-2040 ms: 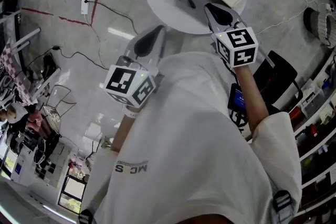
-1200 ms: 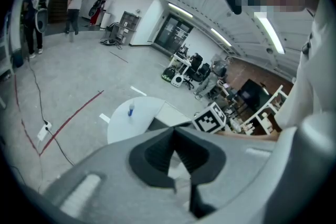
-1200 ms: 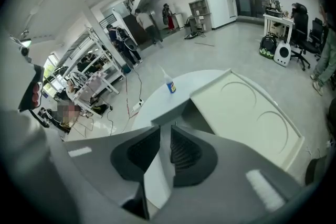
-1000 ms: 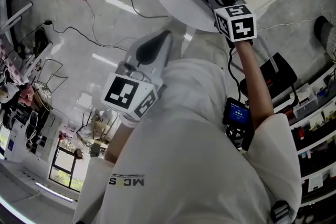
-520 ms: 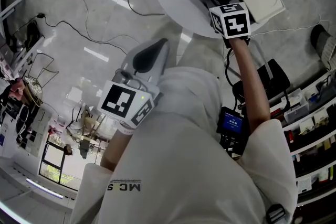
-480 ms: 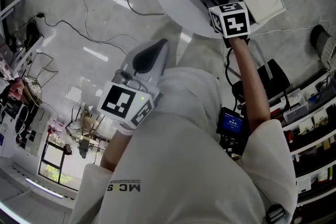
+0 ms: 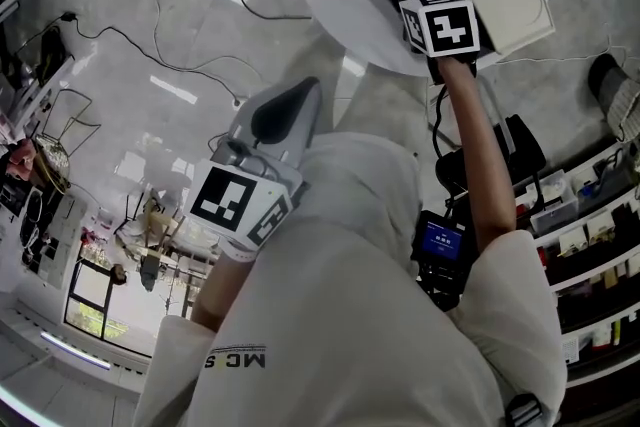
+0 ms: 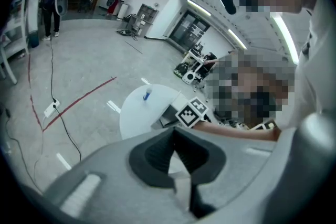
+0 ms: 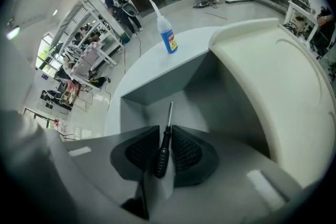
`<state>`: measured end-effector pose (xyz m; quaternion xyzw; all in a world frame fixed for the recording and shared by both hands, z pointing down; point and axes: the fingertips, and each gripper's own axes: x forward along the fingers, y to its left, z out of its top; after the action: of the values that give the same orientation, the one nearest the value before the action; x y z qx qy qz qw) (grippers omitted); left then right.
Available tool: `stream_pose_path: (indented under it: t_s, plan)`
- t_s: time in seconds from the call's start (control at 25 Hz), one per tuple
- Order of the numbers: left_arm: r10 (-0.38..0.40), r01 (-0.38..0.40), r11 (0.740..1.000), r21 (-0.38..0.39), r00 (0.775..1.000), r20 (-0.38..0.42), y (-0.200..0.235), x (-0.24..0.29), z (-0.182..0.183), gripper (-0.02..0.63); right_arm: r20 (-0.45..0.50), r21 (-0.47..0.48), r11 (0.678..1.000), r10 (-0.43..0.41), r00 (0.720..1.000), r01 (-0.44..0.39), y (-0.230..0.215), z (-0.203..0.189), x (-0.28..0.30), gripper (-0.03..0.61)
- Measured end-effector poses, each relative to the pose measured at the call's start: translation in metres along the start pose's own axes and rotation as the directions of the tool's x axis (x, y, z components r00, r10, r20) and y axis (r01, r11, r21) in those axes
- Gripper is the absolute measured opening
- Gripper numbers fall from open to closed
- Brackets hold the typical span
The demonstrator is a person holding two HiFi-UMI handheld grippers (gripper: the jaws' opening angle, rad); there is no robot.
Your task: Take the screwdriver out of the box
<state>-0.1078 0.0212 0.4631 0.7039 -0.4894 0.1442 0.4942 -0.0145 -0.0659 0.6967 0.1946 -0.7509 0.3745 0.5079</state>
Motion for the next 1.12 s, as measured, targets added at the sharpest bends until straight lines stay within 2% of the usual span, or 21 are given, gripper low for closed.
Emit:
stream_pose_path:
  t_s: [0.24,0.6,0.72,0.88,1.12]
  plan:
    - [0.003,-0.003,1.000,-0.018,1.000,0.007,0.003,-0.004,-0.007,0.000,-0.015,-0.002,1.000,-0.031,0.999,0.031,-0.001,0.003,-0.002,0.044]
    - [0.005,-0.005,1.000,-0.014,1.000,0.024,0.000,-0.009,-0.010,0.000,-0.035,-0.008,1.000,-0.019,0.999,0.019,-0.002,0.000,-0.004,0.040]
    - [0.005,-0.005,1.000,-0.004,1.000,0.030,-0.001,-0.009,-0.008,0.000,-0.023,0.031,1.000,-0.004,1.000,0.005,-0.004,0.002,-0.006,0.040]
    - [0.000,0.000,1.000,0.009,0.999,0.039,-0.006,-0.011,-0.006,0.000,0.007,0.032,0.999,-0.040,0.999,0.040,-0.008,0.002,-0.018,0.040]
    - [-0.017,0.015,0.999,0.039,0.998,0.056,-0.016,-0.012,-0.003,0.000,0.075,0.052,0.997,-0.053,0.996,0.049,-0.006,0.002,-0.039,0.040]
